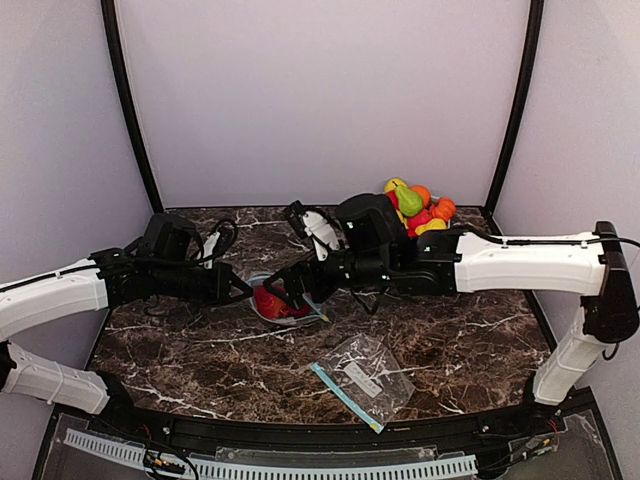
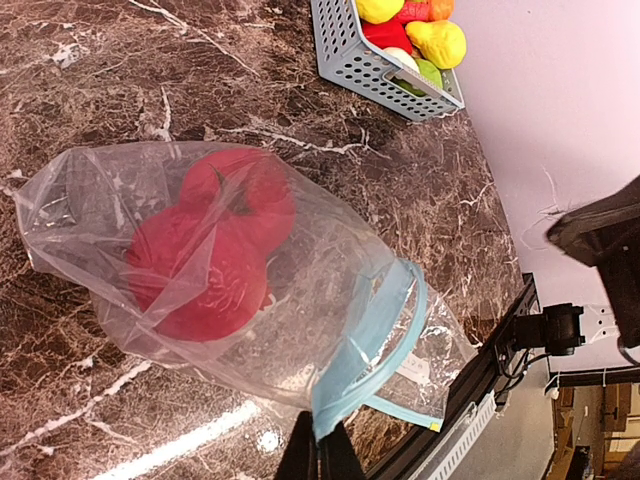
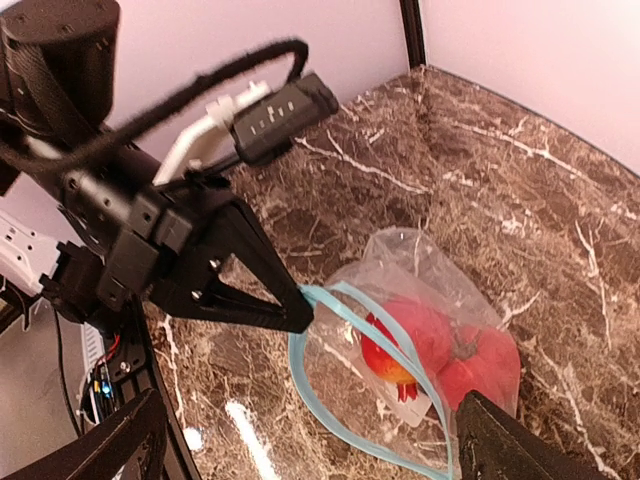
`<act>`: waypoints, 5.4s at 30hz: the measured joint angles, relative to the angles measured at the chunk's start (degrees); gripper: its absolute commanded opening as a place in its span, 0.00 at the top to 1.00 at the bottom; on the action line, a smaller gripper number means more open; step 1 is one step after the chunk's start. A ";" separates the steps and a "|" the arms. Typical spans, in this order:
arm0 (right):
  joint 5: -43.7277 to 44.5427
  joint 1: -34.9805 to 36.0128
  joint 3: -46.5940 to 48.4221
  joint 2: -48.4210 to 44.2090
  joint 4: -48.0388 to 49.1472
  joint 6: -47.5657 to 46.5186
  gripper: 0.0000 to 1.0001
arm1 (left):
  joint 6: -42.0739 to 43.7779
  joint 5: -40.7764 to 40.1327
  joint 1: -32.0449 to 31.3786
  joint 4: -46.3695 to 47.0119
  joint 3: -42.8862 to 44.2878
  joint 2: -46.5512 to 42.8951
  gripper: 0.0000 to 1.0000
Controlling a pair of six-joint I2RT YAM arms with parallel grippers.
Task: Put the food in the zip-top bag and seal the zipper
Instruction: Place the fake fruit in the zipper food storage bag, then pick up the fake fruit from the bin, then place the fake fruit in the zipper food storage bag.
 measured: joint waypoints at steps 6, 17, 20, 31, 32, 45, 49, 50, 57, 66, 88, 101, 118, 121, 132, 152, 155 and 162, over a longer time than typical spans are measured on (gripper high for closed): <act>1.05 -0.72 -0.04 -0.31 1.14 -1.51 0.01 | -0.02 0.04 0.00 0.02 0.00 0.00 0.99; 4.11 -6.86 0.59 3.13 -6.36 0.98 0.01 | 0.00 -0.02 0.00 -0.07 -0.13 -0.42 0.99; 6.45 -8.85 0.92 1.55 -9.94 1.55 0.01 | 0.00 -0.22 0.00 -0.44 -0.24 -1.03 0.99; 11.74 -26.82 4.57 -4.09 -24.44 0.07 0.06 | 0.02 0.46 0.00 -0.39 -0.24 -1.22 0.99; 11.89 -28.11 4.79 -4.09 -25.11 -0.46 0.07 | 0.02 0.46 0.00 -0.39 -0.24 -1.18 0.99; 9.40 -43.95 17.25 8.24 -28.41 -6.75 0.09 | 0.02 0.46 0.00 -0.42 -0.24 0.00 0.99; 8.15 -45.22 21.94 13.57 -28.52 -8.31 0.10 | 0.02 0.50 0.00 -0.42 -0.22 0.90 0.99; 7.91 -45.42 22.93 14.60 -28.52 -8.70 0.09 | 0.02 0.55 0.00 -0.42 -0.22 1.25 0.99; 6.43 -46.34 29.83 20.90 -28.48 -11.54 0.05 | 0.02 1.31 0.00 -0.39 0.44 3.89 0.99; 5.57 -47.69 36.48 28.46 -28.44 -13.44 0.17 | 0.02 1.79 0.00 0.22 1.70 5.14 0.99; 4.09 -47.95 39.39 31.50 -28.44 -15.21 0.39 | -0.26 1.57 0.00 0.17 1.70 4.42 0.99; -2.89 -48.00 32.74 17.09 -28.89 -13.81 0.44 | -0.68 1.49 0.02 0.22 1.70 3.43 0.99; -18.84 -19.82 -10.49 -14.69 -9.94 -3.41 0.44 | -0.63 1.07 0.31 0.46 1.68 3.21 0.99; -19.10 -14.73 -14.21 -14.53 -5.68 -0.83 0.44 | -0.63 1.07 0.31 0.46 1.68 2.99 0.99; -11.91 -4.42 -6.45 -0.42 0.76 -1.20 0.45 | -0.63 1.11 0.33 0.50 1.68 2.97 0.99; 2.69 -2.89 12.39 21.66 -8.31 -0.83 0.48 | -0.66 1.36 0.48 1.75 1.16 2.97 0.99; 3.13 -2.97 14.86 23.80 -10.56 -0.85 0.48 | -0.72 1.40 0.48 1.77 0.94 2.97 0.99; 3.30 -3.43 17.33 25.57 -13.57 -0.22 0.39 | -0.92 1.40 0.57 1.77 0.66 2.97 0.99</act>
